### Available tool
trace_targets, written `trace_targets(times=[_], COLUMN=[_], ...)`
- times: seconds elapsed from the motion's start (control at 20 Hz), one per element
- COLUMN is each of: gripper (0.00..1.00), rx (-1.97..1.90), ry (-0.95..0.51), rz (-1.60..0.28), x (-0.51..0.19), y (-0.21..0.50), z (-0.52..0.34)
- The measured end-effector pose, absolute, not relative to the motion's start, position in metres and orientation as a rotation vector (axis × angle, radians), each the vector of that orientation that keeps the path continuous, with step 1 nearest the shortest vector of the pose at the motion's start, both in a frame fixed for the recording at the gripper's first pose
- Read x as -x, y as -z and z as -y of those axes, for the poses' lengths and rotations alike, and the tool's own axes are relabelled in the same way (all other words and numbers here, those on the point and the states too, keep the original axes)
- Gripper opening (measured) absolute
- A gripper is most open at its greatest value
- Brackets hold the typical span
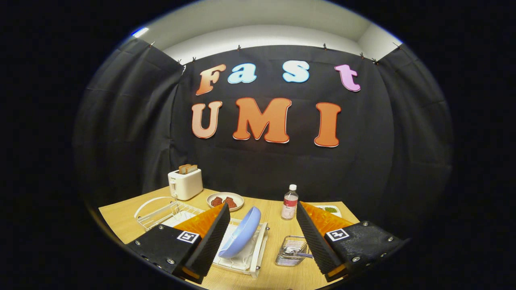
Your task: Take the plate from the dish rack, then take the spoon from the basket and place it into the plate.
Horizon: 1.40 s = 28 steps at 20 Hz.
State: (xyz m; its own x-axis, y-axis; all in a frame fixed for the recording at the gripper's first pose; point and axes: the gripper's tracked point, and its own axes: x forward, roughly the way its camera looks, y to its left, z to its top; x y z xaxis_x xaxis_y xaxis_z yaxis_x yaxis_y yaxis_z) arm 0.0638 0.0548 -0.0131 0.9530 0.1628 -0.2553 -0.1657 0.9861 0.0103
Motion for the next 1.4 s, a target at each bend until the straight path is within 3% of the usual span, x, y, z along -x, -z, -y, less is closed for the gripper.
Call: trace_targets(times=[0.3, 0.7, 0.9, 1.1, 1.4], gripper=[0.94, 0.86, 0.74, 0.44, 0.36], rx=[-0.075, -0.064, -0.079, -0.048, -0.051], ry=[-0.225, -0.176, -0.156, -0.107, 0.011], rz=[-0.559, -0.886, -0.995, -1.029, -0.95], x=[-0.096, -0.124, -0.125, -0.125, -0.148], y=[0.064, 0.142, 0.171, 0.183, 0.159], z=[-0.081, -0.092, -0.107, -0.109, -0.099])
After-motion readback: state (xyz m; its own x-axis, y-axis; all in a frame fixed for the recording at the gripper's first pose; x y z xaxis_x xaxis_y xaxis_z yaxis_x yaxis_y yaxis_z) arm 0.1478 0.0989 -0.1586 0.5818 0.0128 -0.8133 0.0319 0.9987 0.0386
